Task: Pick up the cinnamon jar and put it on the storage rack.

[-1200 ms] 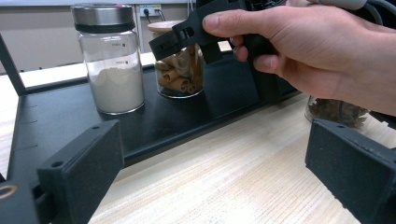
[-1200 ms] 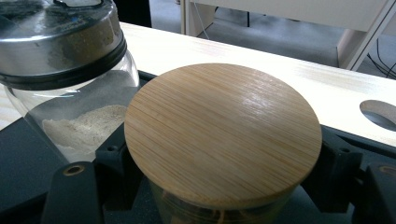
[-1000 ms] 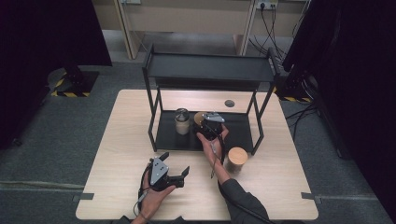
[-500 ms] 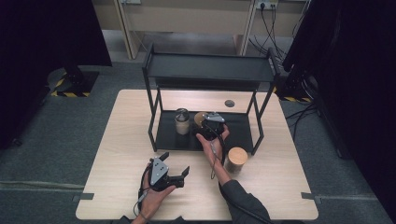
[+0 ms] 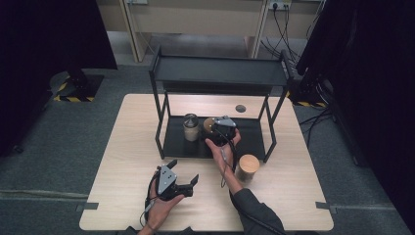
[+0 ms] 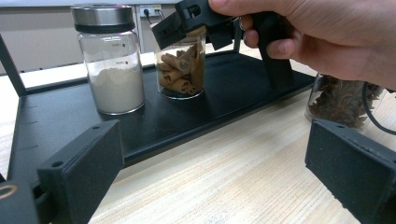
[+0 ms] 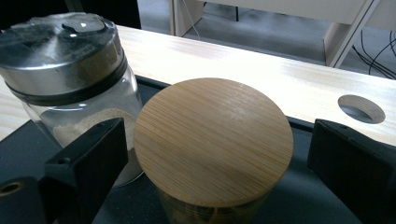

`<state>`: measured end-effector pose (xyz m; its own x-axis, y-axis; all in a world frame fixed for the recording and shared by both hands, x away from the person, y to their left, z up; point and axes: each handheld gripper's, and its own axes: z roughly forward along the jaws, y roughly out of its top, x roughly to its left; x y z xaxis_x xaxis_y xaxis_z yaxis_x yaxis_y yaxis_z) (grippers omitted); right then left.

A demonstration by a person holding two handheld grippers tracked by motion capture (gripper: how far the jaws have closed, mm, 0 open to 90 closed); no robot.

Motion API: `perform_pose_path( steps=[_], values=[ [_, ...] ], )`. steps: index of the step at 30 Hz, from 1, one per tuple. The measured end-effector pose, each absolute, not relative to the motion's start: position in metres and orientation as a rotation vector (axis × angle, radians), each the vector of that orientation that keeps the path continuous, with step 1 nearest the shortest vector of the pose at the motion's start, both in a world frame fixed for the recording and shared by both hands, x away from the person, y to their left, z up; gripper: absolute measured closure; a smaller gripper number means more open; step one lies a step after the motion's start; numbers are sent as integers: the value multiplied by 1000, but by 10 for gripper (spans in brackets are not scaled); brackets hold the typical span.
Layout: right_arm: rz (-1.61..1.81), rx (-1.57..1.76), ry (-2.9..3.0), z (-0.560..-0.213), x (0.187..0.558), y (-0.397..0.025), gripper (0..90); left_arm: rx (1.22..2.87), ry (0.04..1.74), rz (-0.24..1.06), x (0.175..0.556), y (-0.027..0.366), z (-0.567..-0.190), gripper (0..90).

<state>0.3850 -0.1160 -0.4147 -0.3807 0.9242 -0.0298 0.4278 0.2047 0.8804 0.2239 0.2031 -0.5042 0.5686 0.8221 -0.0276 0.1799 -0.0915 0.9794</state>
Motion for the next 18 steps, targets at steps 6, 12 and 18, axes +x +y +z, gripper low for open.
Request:
perform_pose_path(
  steps=[6, 12, 18],
  values=[
    [1124, 1254, 1908, -411, 383, -116, 53, 1604, 864, 668, 224, 203, -504, 39],
    [1135, 1247, 1910, -406, 379, -115, 53, 1603, 865, 668, 224, 203, -504, 39],
    [1147, 1238, 1909, -399, 375, -116, 53, 1603, 864, 668, 224, 203, -504, 39]
  ],
)
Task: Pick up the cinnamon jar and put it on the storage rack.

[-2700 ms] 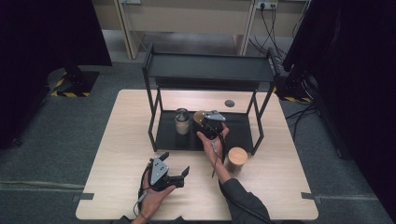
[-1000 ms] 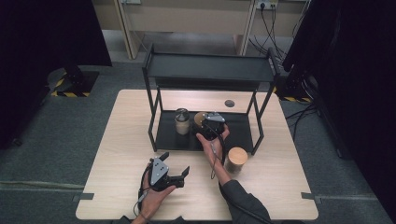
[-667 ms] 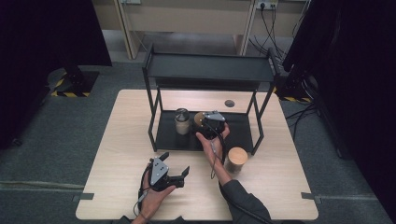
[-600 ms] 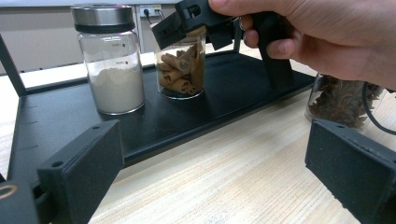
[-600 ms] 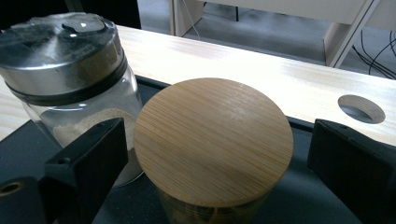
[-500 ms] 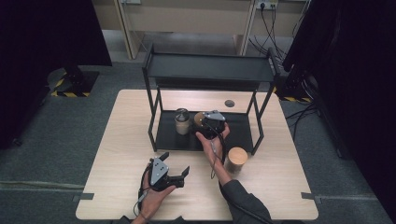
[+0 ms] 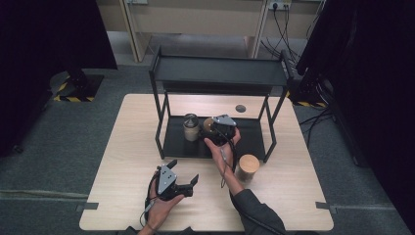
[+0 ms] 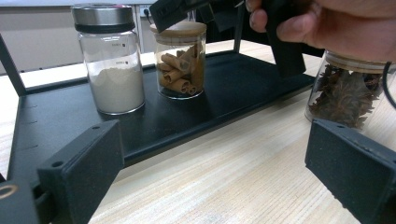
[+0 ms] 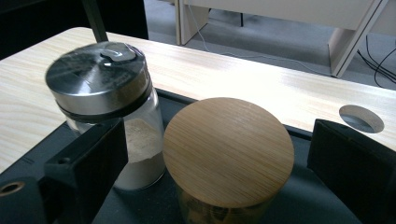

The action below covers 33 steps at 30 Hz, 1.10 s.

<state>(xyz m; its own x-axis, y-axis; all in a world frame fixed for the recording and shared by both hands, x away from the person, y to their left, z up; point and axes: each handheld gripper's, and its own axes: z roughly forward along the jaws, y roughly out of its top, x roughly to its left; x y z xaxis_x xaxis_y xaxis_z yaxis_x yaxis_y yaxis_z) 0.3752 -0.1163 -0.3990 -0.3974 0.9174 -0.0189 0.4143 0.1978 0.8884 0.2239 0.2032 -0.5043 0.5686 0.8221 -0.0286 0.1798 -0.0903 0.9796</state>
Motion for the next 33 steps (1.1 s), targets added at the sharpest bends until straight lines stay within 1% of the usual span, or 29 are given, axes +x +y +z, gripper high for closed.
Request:
perform_pose_path(
  steps=[18, 33],
  values=[
    [1226, 1175, 1924, -384, 360, -128, 53, 1602, 866, 668, 224, 203, -504, 39],
    [1267, 1133, 1937, -380, 349, -137, 54, 1603, 866, 669, 224, 203, -504, 39]
  ],
)
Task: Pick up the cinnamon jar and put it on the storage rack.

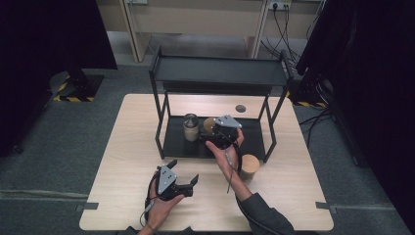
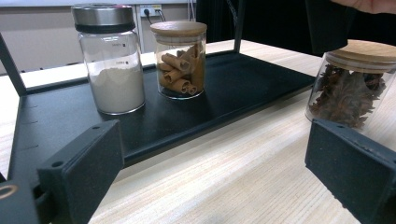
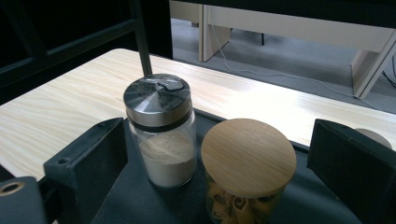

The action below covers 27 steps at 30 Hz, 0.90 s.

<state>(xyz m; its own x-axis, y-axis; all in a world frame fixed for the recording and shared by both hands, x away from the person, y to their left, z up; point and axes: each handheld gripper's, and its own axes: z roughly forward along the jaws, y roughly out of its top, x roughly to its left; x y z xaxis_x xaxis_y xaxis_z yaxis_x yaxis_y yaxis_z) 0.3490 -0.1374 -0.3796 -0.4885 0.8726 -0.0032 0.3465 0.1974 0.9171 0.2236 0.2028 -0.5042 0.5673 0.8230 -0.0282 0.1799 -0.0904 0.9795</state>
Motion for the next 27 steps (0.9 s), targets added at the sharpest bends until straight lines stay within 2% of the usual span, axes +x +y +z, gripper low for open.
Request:
perform_pose_path(
  steps=[27],
  values=[
    [1358, 1081, 1963, -375, 333, -154, 54, 1602, 867, 669, 224, 203, -504, 39]
  ],
)
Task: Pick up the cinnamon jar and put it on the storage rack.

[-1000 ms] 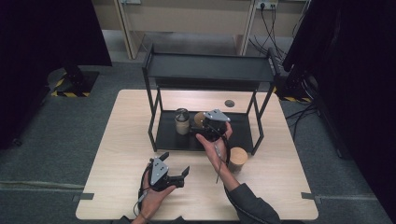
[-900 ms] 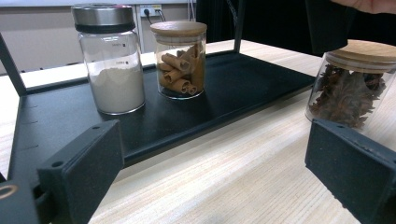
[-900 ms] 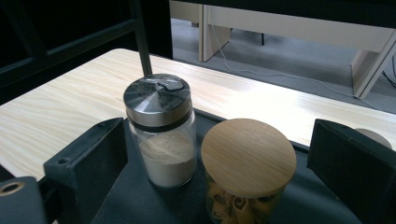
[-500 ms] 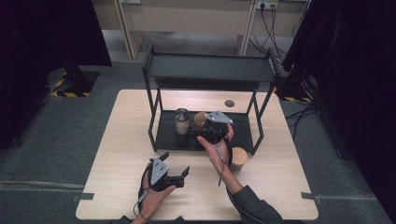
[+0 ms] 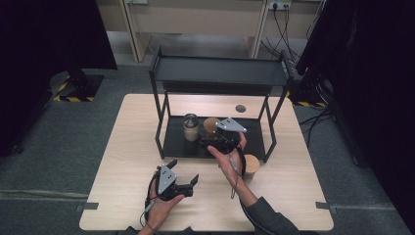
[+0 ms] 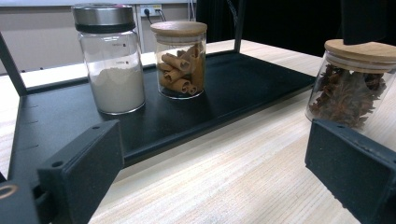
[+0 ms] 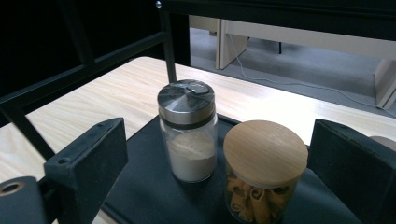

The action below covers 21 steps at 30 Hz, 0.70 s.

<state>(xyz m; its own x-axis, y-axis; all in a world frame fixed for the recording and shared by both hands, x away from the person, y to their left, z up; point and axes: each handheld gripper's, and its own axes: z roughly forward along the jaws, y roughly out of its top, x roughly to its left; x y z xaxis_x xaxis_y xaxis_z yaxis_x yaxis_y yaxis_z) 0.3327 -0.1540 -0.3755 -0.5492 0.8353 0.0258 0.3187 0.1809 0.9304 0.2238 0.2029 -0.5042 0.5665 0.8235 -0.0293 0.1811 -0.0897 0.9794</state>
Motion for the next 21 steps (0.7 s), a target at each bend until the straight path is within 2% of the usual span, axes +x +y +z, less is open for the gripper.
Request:
perform_pose_path(
  steps=[21],
  values=[
    [1416, 1011, 1985, -373, 315, -166, 55, 1602, 867, 669, 224, 203, -504, 39]
  ],
)
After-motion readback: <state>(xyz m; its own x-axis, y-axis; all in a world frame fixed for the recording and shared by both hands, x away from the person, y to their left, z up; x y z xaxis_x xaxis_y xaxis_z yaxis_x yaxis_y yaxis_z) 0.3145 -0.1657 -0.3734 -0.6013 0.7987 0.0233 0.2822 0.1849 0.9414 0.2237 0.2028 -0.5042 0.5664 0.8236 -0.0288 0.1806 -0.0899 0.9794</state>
